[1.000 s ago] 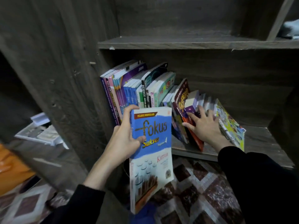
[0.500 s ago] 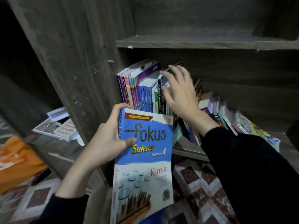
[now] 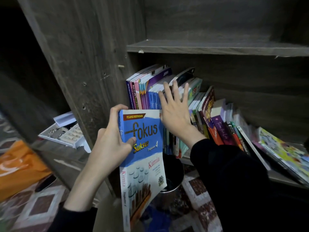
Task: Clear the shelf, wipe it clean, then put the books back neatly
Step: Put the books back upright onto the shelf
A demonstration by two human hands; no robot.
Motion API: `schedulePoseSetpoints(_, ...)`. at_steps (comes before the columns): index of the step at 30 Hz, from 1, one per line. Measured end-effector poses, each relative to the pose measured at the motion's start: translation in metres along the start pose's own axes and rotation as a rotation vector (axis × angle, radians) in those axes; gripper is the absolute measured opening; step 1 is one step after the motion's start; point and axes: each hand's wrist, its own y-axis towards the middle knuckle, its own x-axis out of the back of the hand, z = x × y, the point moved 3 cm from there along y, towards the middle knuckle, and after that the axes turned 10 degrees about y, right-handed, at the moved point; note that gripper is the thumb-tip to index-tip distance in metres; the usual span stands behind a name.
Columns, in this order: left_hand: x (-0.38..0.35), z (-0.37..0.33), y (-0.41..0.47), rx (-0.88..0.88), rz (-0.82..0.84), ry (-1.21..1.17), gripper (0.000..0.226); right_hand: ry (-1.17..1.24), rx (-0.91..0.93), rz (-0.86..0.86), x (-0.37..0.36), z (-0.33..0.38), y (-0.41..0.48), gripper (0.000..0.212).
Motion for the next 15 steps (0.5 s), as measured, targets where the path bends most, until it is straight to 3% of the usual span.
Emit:
schedulePoseSetpoints(4, 0.003, 0.004, 0.002, 0.007, -0.007, 0.013, 0.069, 0.052, 0.007, -0.026, -0.011, -0.01, -0.006, 0.058)
schedulePoseSetpoints(9, 0.004, 0.006, 0.004, 0.013, -0.002, 0.022, 0.069, 0.125, -0.008, -0.163, -0.012, -0.02, -0.009, 0.04)
schedulePoseSetpoints(15, 0.008, 0.005, 0.005, -0.003, -0.011, 0.024, 0.071, 0.111, -0.07, -0.201, -0.011, -0.017, -0.011, 0.033)
